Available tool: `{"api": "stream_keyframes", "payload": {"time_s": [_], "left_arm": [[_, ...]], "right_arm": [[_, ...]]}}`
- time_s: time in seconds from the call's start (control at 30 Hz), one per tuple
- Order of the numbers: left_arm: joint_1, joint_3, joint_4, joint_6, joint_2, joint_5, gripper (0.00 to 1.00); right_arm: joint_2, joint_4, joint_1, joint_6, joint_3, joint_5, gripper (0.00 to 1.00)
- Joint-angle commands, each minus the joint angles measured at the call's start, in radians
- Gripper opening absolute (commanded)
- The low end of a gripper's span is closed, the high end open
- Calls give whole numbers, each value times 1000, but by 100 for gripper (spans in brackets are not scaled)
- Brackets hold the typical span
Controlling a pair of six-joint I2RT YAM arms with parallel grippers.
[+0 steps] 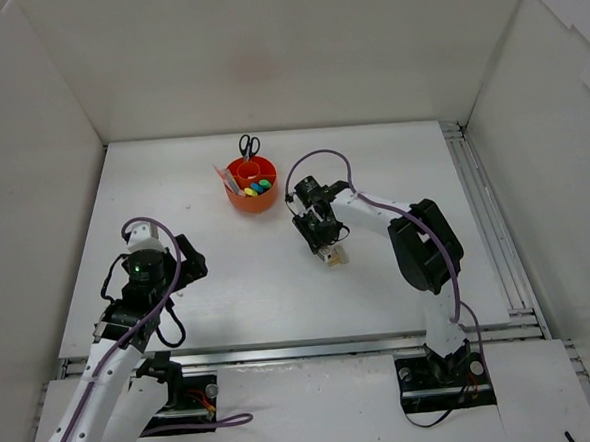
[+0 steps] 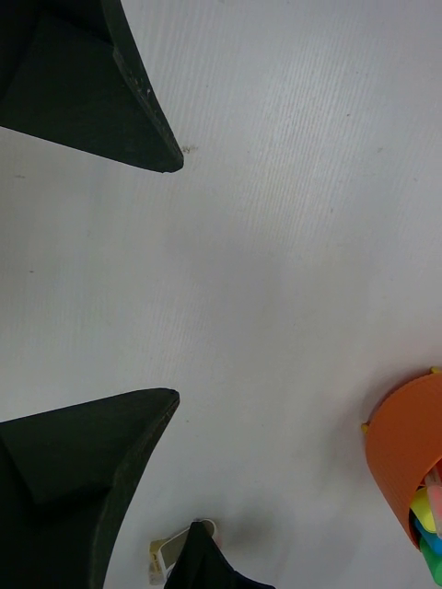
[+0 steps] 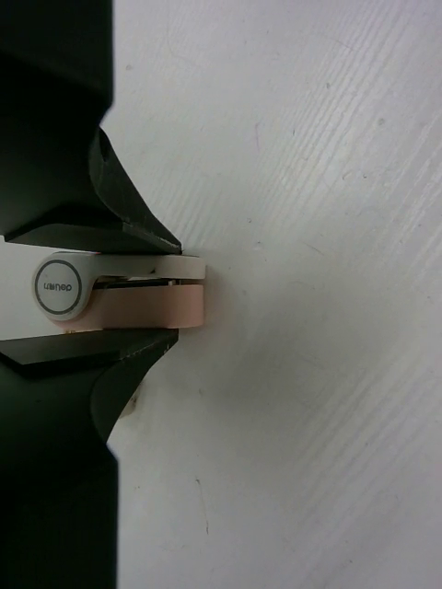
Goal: Sort the stationery into containers
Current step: Pick up the stationery from the center of the board, then place the stationery in the storage box.
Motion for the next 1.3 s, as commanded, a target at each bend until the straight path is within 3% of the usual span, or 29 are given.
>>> {"api": "stream_keyframes", "payload": {"time_s": [0.0,0.07,0.37,0.57,0.7,0.87,1.0,1.27], "left_arm": [[-3,11,26,-9,3,-20,99],[-3,13,26,-8,6,-19,100],[-3,25,33,-6,12,-26,100],[-3,37,13,-6,-3,-51,100],[-3,48,10,-6,-8,-63,99],[-3,60,3,-16,5,-86,99],[-3,80,-10,-22,23,-100,99],[-3,102,-50,-37,20,-126,100]], "right_arm": [[-41,-25,-10,11,29,-21,15],[-55,-25,-10,7,35,-24,9],[-179,81,-10,-12,122,-21,4],[-271,398,-10,-45,110,-42,5],[-294,847,-10,-83,12,-151,10],[-193,1082,-10,-117,55,-148,9],[-81,1135,-7,-122,191,-234,10],[135,1299,-7,-139,306,-220,10]]}}
